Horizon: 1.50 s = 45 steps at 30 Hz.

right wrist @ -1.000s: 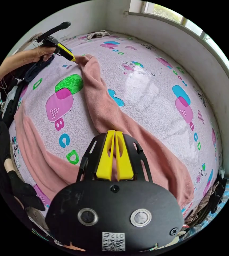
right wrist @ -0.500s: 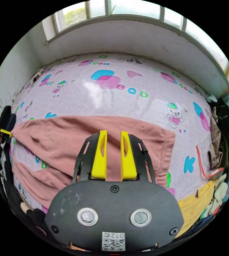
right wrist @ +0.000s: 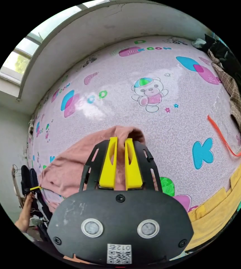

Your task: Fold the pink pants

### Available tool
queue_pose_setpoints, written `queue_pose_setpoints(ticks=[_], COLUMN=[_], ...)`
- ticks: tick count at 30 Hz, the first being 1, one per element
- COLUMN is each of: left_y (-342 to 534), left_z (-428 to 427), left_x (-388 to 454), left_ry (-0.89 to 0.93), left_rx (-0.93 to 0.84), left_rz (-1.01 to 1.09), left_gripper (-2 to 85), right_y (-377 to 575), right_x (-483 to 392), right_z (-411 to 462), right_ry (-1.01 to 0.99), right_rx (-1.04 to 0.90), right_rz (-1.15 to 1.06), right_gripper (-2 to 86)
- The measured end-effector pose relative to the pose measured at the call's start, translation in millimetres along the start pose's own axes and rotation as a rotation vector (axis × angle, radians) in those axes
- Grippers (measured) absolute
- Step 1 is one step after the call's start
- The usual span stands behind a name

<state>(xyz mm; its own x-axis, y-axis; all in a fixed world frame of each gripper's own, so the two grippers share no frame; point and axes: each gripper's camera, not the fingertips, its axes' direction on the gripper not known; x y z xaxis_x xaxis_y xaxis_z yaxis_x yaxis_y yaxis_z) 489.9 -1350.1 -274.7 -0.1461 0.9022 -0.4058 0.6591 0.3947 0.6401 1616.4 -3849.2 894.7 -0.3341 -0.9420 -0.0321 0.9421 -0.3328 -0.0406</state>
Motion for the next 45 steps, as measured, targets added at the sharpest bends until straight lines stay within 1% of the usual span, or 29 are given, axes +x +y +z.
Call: queue_pose_setpoints(ticks=[1, 2, 3, 4, 5, 6, 7, 8, 9, 11, 13, 15, 17, 19, 20, 22, 27, 31, 36, 37, 39, 40, 41, 42, 43, 44, 45], left_y=[5.3, 15.2, 21.3, 31.3, 35.1, 34.5, 30.3, 24.8, 22.2, 17.1, 19.6, 27.0, 37.3, 44.6, 49.2, 55.6, 69.7, 79.8, 96.1, 100.8, 108.7, 115.4, 124.6, 130.3, 142.0, 149.8, 150.9], left_z=[-18.7, -41.7, -52.2, -64.1, -61.7, -56.0, -40.6, -25.4, -18.4, 5.8, 18.7, 21.2, 22.2, 24.2, 26.2, 29.5, 33.2, 36.7, 41.1, 41.4, 36.6, 24.8, 5.2, -5.9, -25.5, -35.2, -35.2], left_x=[0.7, -2.7, -6.2, -14.5, -19.7, -21.1, -20.5, -15.3, -11.7, 2.4, 7.9, 7.5, 0.5, -2.9, -3.9, -4.0, 5.2, 15.9, 22.6, 24.0, 25.5, 25.8, 22.3, 19.1, 11.3, 5.1, 3.3], left_ry=[-0.03, -0.028, -0.016, -0.005, -0.022, -0.032, -0.063, -0.101, -0.114, -0.152, -0.168, -0.16, -0.106, -0.077, -0.064, -0.051, -0.068, -0.095, -0.094, -0.092, -0.088, -0.094, -0.072, -0.049, -0.012, -0.013, -0.021], left_rx=[0.081, 0.2, 0.257, 0.317, 0.299, 0.266, 0.186, 0.122, 0.098, 0.029, 0.0, 0.026, 0.046, 0.058, 0.068, 0.081, 0.075, 0.057, 0.07, 0.074, 0.098, 0.152, 0.247, 0.305, 0.409, 0.453, 0.447], left_rz=[0.001, -0.011, -0.023, -0.056, -0.077, -0.085, -0.097, -0.088, -0.078, -0.031, -0.011, -0.017, -0.043, -0.054, -0.065, -0.091, -0.102, -0.091, -0.096, -0.094, -0.096, -0.097, -0.12, -0.137, -0.173, -0.198, -0.204], left_gripper=[0.3, 0.3, 0.4, 0.4, 0.5, 0.5, 0.6, 0.6, 0.6, 0.6, 0.6, 0.6, 0.6, 0.6, 0.7, 0.7, 0.8, 1.0, 1.1, 1.0, 1.0, 1.1, 1.1, 1.1, 1.0, 1.0, 1.0], right_y=[20.0, 29.9, 47.7, 61.5, 66.6, 73.1, 79.0, 84.4, 102.6, 139.0, 195.2, 241.0, 287.7, 348.3, 361.3, 400.3, 435.8, 464.7, 514.6, 525.8, 532.2, 529.5, 526.3, 518.3, 510.7, 507.7, 504.8], right_x=[0.5, 2.2, 14.3, 31.5, 38.8, 48.9, 52.0, 49.6, 38.8, 24.2, 39.2, 73.7, 107.7, 132.2, 134.1, 129.5, 103.0, 92.9, 75.7, 75.7, 85.0, 91.8, 95.2, 101.6, 107.0, 108.2, 106.0], right_z=[-32.3, -48.2, -71.6, -76.1, -70.3, -45.0, -10.3, 6.1, 30.3, 54.7, 66.5, 57.7, 48.8, 50.1, 53.3, 72.3, 129.6, 176.5, 187.9, 184.9, 180.0, 167.8, 159.2, 140.1, 125.2, 122.4, 128.5], right_ry=[-0.033, -0.047, -0.078, -0.094, -0.098, -0.111, -0.129, -0.135, -0.149, -0.13, -0.097, -0.133, -0.165, -0.138, -0.123, -0.057, 0.04, 0.047, 0.035, -0.014, -0.087, -0.138, -0.161, -0.187, -0.197, -0.201, -0.189], right_rx=[0.14, 0.206, 0.293, 0.317, 0.302, 0.232, 0.128, 0.082, 0.04, 0.003, -0.026, -0.017, -0.048, -0.114, -0.13, -0.15, -0.158, -0.192, -0.168, -0.165, -0.179, -0.157, -0.139, -0.087, -0.035, -0.016, 0.004], right_rz=[-0.046, -0.066, -0.067, -0.045, -0.034, -0.019, -0.008, -0.015, -0.048, -0.108, -0.127, -0.1, -0.115, -0.163, -0.176, -0.21, -0.25, -0.26, -0.321, -0.334, -0.307, -0.289, -0.279, -0.255, -0.23, -0.221, -0.2], right_gripper=[2.9, 2.8, 2.8, 3.1, 3.7, 4.9, 7.2, 8.3, 9.1, 9.1, 8.5, 8.4, 8.3, 8.3, 8.3, 8.3, 8.4, 7.9, 1.3, 0.6, 0.0, -0.3, -0.3, -0.4, -0.4, -0.4, -0.3])
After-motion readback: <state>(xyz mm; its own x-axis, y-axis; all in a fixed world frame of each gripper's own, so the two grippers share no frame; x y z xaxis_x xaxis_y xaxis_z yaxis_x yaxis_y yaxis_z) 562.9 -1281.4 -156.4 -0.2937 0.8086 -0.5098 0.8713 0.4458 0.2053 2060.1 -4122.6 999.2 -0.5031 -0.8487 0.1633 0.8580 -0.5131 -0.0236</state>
